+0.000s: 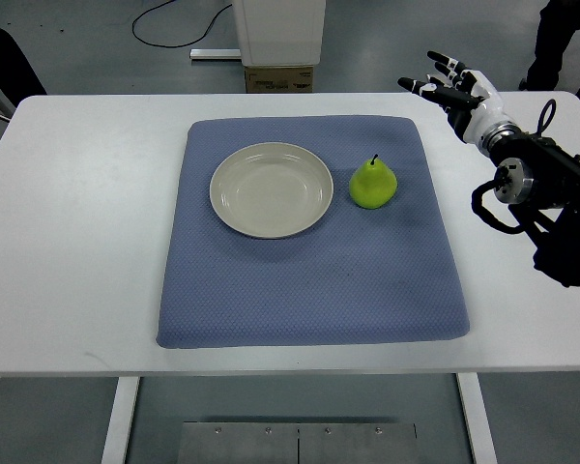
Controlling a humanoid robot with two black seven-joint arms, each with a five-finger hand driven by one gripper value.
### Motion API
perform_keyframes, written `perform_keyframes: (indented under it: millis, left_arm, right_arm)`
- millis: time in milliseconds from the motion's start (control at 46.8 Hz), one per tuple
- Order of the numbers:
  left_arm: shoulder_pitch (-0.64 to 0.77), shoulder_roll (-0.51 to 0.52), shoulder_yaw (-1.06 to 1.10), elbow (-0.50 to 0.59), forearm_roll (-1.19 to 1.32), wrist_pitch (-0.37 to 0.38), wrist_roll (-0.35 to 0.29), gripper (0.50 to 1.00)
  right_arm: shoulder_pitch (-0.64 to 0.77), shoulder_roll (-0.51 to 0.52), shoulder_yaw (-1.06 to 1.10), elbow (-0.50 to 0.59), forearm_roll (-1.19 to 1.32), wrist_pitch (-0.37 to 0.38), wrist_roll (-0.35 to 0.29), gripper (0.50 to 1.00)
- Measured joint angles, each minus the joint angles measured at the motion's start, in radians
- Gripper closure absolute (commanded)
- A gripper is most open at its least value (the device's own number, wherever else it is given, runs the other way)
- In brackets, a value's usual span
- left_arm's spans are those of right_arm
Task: Place pear on plate with right hand
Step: 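Move the right hand toward the green pear, fingers open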
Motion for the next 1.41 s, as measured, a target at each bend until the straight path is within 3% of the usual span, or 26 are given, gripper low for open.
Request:
perform_keyframes:
  millis: [278,449,748,919,1068,1410]
  left_arm:
    - [0.0,0.0,0.0,0.0,0.0,0.0,0.0,0.5]
    - [0.0,0.0,0.0,0.0,0.0,0.0,0.0,0.5]
    - [0.0,0.0,0.0,0.0,0.0,0.0,0.0,0.5]
    - [0.001,0.0,0.0,0.0,0.0,0.0,0.0,0.5]
    - [0.0,0.0,0.0,0.0,0.0,0.0,0.0,0.5]
    - [0.0,0.0,0.0,0.0,0.0,0.0,0.0,0.5]
  right_arm:
    - [-0.005,0.005,-0.015,0.001,-0.009,0.009,0.064,0.5]
    - [-0.005,0.008,-0.054,0.01,-0.01,0.012,0.149,0.5]
    - [-0.005,0.032,-0.067,0.016,-0.017,0.013,0.173,0.502]
    - [-0.021,0.049,-0.068,0.021,-0.097,0.011,0.289,0.502]
    - [-0.048,0.059,-0.068,0.027,-0.114,0.006,0.345,0.502]
    - [-0.104,0.073,-0.068,0.034,-0.114,0.001,0.386,0.502]
